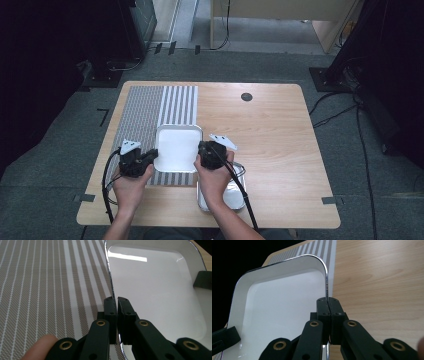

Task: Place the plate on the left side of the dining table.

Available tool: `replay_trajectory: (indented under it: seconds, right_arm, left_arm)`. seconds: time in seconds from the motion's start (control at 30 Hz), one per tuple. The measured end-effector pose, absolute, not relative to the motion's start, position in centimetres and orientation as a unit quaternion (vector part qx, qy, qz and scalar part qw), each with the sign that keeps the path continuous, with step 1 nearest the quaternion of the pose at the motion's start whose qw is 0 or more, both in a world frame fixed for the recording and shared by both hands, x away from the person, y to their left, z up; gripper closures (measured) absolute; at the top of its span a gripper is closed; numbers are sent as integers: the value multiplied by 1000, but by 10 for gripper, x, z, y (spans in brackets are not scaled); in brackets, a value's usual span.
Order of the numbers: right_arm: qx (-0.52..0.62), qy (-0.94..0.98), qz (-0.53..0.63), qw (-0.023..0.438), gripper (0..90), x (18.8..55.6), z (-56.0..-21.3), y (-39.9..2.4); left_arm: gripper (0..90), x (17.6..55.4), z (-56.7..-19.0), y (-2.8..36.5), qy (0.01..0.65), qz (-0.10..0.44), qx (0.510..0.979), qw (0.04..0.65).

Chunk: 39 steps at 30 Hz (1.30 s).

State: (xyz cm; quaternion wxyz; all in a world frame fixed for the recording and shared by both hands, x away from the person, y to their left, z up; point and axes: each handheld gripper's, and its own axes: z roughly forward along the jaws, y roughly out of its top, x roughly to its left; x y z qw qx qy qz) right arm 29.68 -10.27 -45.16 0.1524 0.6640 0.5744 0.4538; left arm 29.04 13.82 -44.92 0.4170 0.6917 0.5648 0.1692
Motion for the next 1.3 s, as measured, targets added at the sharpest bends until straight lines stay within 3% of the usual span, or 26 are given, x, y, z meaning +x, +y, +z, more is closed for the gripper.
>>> replay_trajectory:
  seconds: [0.8,1.3]
  right_arm:
    - [671,591,433,112,900,374,-455,-56]
    - [681,605,403,93,900,421,-476,-21]
  left_arm:
    - [885,357,-453,183,594,166,679,398]
    - [896,402,-471,212,624,148,671,373]
